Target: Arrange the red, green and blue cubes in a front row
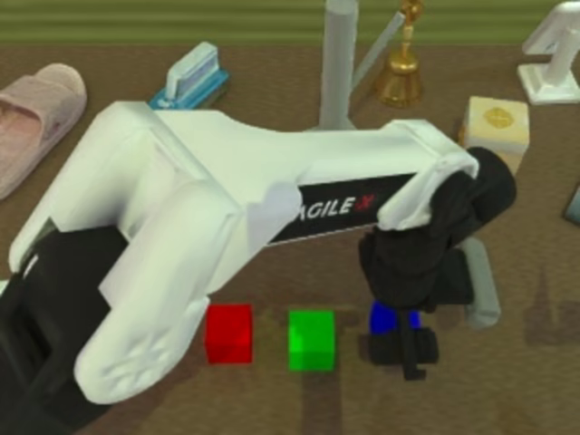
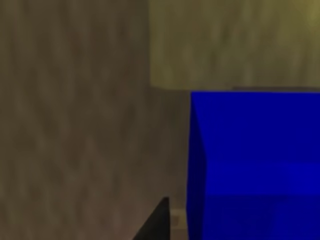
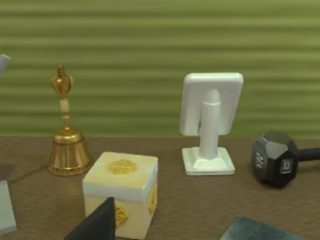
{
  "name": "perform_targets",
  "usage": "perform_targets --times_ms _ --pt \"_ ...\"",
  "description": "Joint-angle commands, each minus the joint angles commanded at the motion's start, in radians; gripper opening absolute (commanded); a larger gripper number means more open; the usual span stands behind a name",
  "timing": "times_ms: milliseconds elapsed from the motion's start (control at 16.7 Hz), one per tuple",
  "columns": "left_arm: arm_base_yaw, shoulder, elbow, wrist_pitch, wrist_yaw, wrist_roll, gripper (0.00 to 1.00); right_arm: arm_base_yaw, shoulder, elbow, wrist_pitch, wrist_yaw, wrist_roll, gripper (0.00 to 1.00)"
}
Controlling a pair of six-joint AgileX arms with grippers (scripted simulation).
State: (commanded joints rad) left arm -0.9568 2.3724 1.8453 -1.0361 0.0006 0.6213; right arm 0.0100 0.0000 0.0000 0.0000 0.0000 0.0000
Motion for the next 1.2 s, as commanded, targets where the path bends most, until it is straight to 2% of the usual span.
perform_targets --times_ms 60,120,660,1200 --pt "0.0 0.0 0.0 0.0 0.0 0.0 0.98 0.0 0.0 0.0 0.0 0.0 0.0 1.0" --pt "0.0 0.0 0.0 0.0 0.0 0.0 1.0 0.0 0.0 0.0 0.0 0.0 0.0 1.0" --pt "0.002 -0.001 0.004 -0.004 0.0 0.001 1.0 0.0 0.0 0.0 0.0 0.0 0.0 1.0" --pt "0.02 -0.057 0.183 -0.24 -0.001 -0.003 1.0 0.0 0.0 0.0 0.0 0.0 0.0 1.0"
